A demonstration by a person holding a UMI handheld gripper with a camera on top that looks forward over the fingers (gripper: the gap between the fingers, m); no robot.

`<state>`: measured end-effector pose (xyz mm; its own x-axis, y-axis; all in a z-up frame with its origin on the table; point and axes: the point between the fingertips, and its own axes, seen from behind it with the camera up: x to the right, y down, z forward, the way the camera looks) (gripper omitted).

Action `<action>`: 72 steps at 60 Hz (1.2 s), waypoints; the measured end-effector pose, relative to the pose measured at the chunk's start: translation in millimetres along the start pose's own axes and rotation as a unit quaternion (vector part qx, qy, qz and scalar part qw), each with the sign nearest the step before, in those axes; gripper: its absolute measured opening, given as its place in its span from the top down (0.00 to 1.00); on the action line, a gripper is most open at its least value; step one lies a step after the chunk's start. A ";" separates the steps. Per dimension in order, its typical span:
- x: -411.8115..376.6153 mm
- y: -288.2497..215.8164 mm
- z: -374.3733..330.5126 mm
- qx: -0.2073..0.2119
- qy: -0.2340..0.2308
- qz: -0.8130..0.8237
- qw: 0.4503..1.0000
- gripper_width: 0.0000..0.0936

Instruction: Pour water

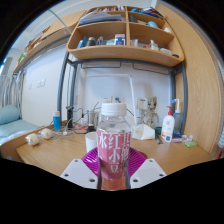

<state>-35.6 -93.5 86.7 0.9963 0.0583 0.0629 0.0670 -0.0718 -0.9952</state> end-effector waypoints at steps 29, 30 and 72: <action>67.7 -47.3 41.8 -0.011 0.061 -0.407 0.911 0.65; 71.1 -50.0 45.4 -0.011 0.065 -0.435 0.898 0.65; 48.7 -82.7 119.5 0.005 0.061 -0.869 0.491 0.64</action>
<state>0.9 34.2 163.0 -0.5698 -0.0380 0.8209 0.8217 -0.0138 0.5698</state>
